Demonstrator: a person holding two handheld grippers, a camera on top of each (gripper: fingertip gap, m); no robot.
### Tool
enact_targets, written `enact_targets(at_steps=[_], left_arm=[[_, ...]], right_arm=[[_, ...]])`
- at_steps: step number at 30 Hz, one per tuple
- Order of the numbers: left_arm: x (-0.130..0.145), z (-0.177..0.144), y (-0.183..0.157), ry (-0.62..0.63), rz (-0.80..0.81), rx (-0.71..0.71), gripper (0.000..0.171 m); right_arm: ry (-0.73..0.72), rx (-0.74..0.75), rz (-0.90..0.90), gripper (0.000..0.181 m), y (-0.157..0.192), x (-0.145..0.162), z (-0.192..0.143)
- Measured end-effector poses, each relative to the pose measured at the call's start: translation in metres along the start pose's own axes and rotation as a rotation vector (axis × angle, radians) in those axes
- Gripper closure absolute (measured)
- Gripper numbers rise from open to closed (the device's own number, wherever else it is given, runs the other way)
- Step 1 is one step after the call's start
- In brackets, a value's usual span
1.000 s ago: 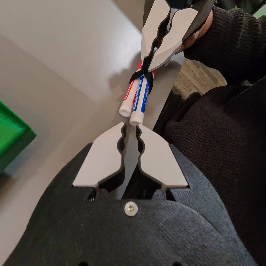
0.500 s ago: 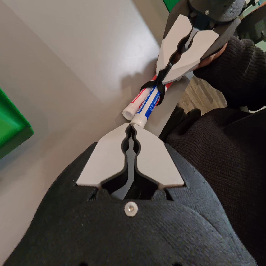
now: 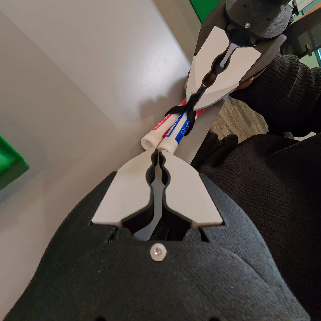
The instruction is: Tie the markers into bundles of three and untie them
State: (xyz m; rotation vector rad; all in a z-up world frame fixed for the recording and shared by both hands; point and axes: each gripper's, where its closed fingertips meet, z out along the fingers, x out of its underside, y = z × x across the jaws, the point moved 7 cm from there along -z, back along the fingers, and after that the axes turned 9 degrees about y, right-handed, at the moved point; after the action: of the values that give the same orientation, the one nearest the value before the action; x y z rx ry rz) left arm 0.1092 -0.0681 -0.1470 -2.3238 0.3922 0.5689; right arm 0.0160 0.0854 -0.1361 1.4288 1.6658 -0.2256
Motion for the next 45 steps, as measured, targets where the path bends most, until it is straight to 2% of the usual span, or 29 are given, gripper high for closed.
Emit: enact_targets(at_steps=[2, 7, 11, 16, 27, 34, 38, 41, 43, 45], left_arm=[[0.000, -0.002, 0.001, -0.005, 0.007, -0.007, 0.163], [-0.001, -0.008, 0.004, -0.043, -0.014, 0.021, 0.161], [0.001, -0.005, 0.004, -0.011, 0.002, 0.010, 0.156], [0.001, -0.002, 0.000, -0.001, 0.072, -0.042, 0.158], [0.000, 0.002, 0.000, 0.001, 0.062, -0.043, 0.170], [0.001, 0.000, -0.002, 0.024, 0.090, -0.022, 0.166], [-0.004, -0.012, 0.001, -0.055, 0.111, -0.071, 0.166], [-0.013, -0.023, -0.002, -0.165, 0.152, -0.100, 0.165], [-0.017, -0.025, -0.012, -0.228, 0.192, -0.084, 0.158], [-0.019, -0.017, -0.021, -0.227, 0.200, -0.035, 0.149]], right_arm=[[-0.004, 0.000, -0.003, 0.178, 0.000, 0.000, 0.000], [-0.011, -0.008, 0.006, 0.178, -0.001, 0.000, -0.001], [-0.017, -0.015, 0.012, 0.178, -0.001, 0.000, -0.001], [-0.018, -0.026, 0.022, 0.178, -0.001, 0.001, 0.000], [-0.029, -0.021, 0.033, 0.178, -0.002, 0.001, 0.000], [-0.062, -0.021, 0.043, 0.178, -0.003, -0.002, -0.003], [-0.065, -0.013, 0.040, 0.178, -0.003, -0.002, -0.004], [-0.066, -0.013, 0.042, 0.178, -0.004, -0.002, -0.003], [-0.065, -0.020, 0.045, 0.178, -0.003, -0.002, -0.002], [-0.071, -0.029, 0.045, 0.178, -0.002, -0.003, 0.000]])
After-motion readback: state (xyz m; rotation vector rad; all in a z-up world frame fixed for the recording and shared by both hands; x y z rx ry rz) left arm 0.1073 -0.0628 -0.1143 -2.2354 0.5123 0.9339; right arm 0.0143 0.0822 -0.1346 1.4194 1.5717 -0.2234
